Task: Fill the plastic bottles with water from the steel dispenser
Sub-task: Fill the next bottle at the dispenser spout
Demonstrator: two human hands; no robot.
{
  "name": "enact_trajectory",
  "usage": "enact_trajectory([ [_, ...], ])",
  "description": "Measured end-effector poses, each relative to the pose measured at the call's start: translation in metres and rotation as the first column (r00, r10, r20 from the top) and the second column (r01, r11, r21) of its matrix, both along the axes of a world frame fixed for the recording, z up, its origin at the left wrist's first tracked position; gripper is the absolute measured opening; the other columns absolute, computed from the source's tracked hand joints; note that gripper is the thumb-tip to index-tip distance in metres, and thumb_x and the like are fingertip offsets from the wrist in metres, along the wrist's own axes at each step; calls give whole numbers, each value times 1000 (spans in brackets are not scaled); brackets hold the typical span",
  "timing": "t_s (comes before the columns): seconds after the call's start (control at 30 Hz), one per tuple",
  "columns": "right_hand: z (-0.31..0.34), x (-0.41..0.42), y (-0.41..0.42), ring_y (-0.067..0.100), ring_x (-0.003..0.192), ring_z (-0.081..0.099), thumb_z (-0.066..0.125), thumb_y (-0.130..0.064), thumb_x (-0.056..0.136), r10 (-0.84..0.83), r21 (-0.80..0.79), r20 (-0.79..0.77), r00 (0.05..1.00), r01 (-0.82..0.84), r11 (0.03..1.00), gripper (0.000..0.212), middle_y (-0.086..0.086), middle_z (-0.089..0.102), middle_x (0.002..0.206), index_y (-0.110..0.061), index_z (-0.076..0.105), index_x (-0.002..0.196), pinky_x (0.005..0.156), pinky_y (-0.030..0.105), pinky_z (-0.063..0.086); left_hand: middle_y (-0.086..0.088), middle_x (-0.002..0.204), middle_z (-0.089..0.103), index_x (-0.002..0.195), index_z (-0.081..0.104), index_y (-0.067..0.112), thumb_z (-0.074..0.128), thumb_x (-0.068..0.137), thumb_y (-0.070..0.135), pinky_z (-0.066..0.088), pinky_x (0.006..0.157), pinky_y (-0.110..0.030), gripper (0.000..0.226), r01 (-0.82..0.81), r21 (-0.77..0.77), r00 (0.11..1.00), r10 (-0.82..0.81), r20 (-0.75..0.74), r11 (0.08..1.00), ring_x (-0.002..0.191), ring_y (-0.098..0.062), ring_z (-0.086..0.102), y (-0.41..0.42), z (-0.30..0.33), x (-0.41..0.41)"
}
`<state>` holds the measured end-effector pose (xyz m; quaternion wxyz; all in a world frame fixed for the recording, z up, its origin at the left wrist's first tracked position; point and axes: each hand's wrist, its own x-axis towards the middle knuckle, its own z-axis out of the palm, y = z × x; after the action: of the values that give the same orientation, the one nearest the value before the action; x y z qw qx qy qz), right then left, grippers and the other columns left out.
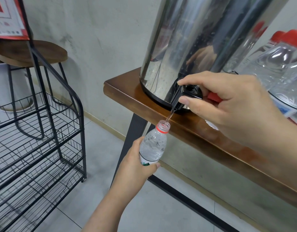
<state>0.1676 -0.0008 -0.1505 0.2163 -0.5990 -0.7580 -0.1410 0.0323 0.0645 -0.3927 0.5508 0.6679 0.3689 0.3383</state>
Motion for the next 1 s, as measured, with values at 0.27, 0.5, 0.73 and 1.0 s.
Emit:
enact_trajectory([
  [0.27,-1,1,2,5,90,59,58,-39,99,20,57,62,998,-23,998,26,-16,66,91,-22,68,117,79,10,39,34,118,61,122,40,64,85,80,29,49,85,-11,72,8,-2,1000,-8,-13,1000,112,9,59,0,0,0],
  [0.5,10,-1,9,-4,76,56,52,-34,103,-93,121,-133,987,109,987,23,-16,59,89,-21,71,99,67,4,37,31,118,63,127,44,57,85,79,27,51,86,-16,70,-4,-10,1000,4,-8,1000,111,4,61,0,-1,1],
  [0.73,15,3,19,7,59,52,46,-37,106,-164,29,-268,949,178,984,30,-12,57,64,-21,65,88,54,18,37,30,119,63,128,43,58,85,80,27,56,91,-25,71,4,-14,1000,-4,-8,1000,112,2,62,1,0,1],
  [1.0,-12,12,-31,24,52,40,33,-26,100,-202,-18,-551,810,230,973,34,2,54,70,-41,63,107,48,46,41,31,119,63,129,44,58,84,80,26,54,91,-23,71,8,-3,1000,-8,2,1000,111,4,61,-2,1,-3],
])
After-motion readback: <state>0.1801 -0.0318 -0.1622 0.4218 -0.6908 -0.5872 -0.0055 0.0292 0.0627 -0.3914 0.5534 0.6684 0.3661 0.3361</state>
